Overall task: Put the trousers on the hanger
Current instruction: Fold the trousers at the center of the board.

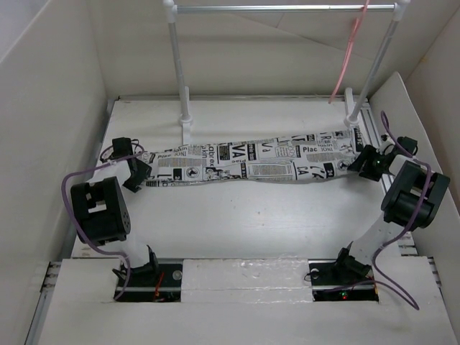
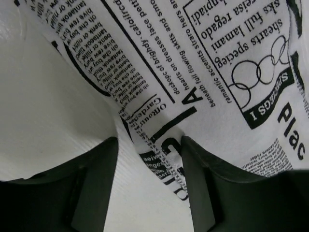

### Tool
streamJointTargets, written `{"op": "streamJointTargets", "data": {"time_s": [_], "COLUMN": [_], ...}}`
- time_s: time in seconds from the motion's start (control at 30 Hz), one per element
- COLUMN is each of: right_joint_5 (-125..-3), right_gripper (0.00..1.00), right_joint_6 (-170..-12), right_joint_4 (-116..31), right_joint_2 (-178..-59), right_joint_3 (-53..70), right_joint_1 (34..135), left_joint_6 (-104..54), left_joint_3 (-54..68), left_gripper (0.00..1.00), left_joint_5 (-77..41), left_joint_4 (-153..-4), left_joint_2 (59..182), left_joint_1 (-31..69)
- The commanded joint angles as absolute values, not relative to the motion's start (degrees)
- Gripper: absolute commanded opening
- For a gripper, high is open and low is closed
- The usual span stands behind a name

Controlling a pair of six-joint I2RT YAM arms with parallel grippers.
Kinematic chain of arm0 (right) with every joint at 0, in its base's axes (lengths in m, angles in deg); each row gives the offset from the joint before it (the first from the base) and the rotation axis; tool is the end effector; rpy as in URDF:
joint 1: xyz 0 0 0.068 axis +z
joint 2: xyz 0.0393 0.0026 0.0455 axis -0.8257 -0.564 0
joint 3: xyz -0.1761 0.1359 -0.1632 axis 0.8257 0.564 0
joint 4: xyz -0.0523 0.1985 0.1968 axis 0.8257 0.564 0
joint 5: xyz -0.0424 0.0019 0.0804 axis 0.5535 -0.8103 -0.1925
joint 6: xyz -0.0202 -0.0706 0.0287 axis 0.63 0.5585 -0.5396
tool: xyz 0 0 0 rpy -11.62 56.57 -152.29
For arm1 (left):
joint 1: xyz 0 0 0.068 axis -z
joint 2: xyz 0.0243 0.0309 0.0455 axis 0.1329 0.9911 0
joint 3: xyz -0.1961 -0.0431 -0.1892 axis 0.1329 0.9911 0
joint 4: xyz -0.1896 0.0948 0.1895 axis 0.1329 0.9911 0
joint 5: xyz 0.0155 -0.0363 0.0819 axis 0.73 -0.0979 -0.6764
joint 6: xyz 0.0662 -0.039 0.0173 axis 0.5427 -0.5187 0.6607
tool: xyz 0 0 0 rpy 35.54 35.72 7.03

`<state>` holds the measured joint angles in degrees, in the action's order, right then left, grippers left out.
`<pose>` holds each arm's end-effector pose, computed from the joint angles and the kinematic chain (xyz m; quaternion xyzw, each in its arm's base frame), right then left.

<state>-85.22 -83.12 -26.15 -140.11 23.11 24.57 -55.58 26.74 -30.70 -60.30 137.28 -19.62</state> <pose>0.3507 -0.1737 0.1285 0.1747 0.9179 0.1539 0.3213 0.3449 0.0785 0.1360 -0.4465 0.8457 -0.0399 0.2895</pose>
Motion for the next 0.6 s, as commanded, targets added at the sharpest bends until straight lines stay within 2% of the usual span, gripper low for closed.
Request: {"op": "streamJointTargets", "data": {"time_s": [0.0,0.03,0.1,0.13,0.2,0.23,0.47,0.57], "right_joint_5": [-88.37,-87.59,-87.23,-86.01,-86.09,-84.43,-77.56,-78.53], "right_gripper": [0.64,0.63,0.59,0.57,0.1,0.0,0.0,0.0], "right_joint_6": [-86.9,-87.43,-88.48,-88.66,-88.49,-88.31,-85.06,-83.06], "right_joint_4": [-30.99,-31.61,-32.75,-32.76,-32.14,-30.14,-24.85,-23.62], "right_joint_2": [-142.57,-143.88,-144.86,-145.65,-146.36,-145.92,-130.55,-123.0], "right_joint_3": [22.25,21.99,21.2,20.67,18.91,18.65,27.77,34.19], "right_joint_1": [25.08,25.08,26.48,27.01,27.62,27.63,26.84,23.94], "left_joint_6": [-57.37,-57.37,-57.11,-56.33,-55.62,-55.01,-50.17,-49.11], "left_joint_3": [27.12,26.68,25.54,25.27,23.61,22.99,21.49,21.75], "left_gripper": [0.5,0.34,0.19,0.04,0.0,0.0,0.0,0.0], "left_joint_5": [-30.35,-31.06,-33.08,-33.52,-35.98,-36.94,-53.98,-55.49], "left_joint_4": [-63.78,-63.52,-62.99,-62.82,-61.25,-60.62,-53.5,-51.13], "left_joint_2": [140.08,140.7,142.28,142.72,143.78,144.13,139.84,137.99], "left_joint_1": [-19.59,-19.59,-19.59,-19.59,-19.59,-19.59,-19.59,-20.81]}}
